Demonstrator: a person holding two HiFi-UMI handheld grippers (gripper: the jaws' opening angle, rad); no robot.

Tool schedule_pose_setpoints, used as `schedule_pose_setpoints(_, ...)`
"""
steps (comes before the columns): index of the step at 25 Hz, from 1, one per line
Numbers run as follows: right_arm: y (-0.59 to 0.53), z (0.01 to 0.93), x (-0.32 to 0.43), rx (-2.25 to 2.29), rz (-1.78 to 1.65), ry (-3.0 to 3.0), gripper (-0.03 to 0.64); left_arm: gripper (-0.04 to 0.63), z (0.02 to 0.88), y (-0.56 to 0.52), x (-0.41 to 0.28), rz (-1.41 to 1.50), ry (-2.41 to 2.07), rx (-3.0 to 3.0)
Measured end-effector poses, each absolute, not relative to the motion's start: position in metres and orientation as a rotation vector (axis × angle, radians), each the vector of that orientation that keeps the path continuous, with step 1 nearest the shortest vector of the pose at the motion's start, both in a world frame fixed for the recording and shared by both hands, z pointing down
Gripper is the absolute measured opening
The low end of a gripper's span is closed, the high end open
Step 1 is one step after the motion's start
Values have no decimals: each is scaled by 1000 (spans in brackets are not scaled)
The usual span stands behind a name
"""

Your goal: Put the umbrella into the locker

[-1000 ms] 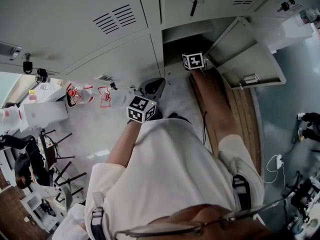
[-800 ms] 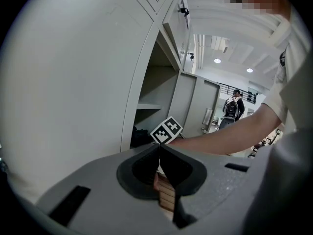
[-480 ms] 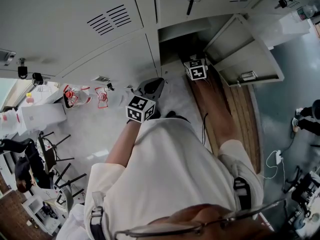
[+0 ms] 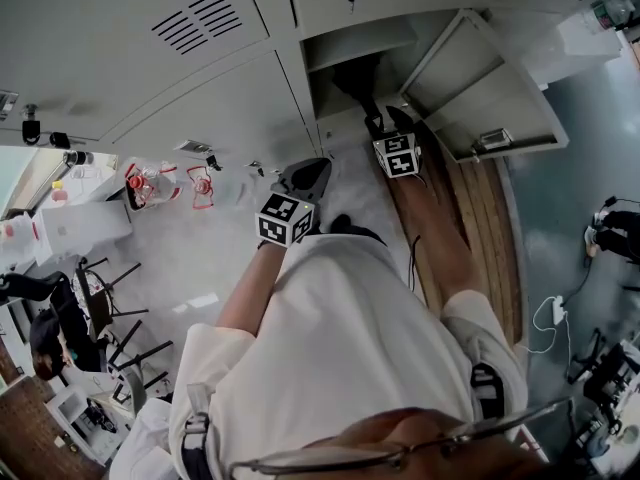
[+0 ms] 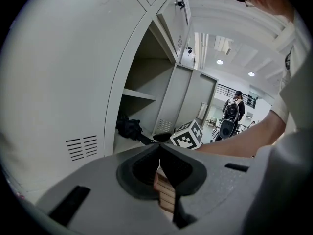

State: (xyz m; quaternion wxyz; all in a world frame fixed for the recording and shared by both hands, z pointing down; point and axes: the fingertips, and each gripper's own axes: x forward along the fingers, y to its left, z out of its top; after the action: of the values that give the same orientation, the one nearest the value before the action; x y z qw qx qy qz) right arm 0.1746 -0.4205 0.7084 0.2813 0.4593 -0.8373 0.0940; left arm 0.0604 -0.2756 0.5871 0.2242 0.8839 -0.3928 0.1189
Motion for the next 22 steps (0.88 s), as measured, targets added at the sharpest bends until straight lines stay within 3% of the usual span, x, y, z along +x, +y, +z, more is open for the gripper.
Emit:
schedule_pose_setpoints(3, -407, 712, 174, 1239, 252, -2252, 233, 5, 594, -264, 62, 333, -1094, 2420)
schedule_pose_setpoints(10, -405, 712, 177, 1294, 255, -2216, 74, 5, 601, -249, 61, 361, -1109, 2395)
schedule_pose_setpoints(22, -439, 713, 162, 1320, 229, -2226, 72, 5, 618, -216, 67, 409, -1118, 2332)
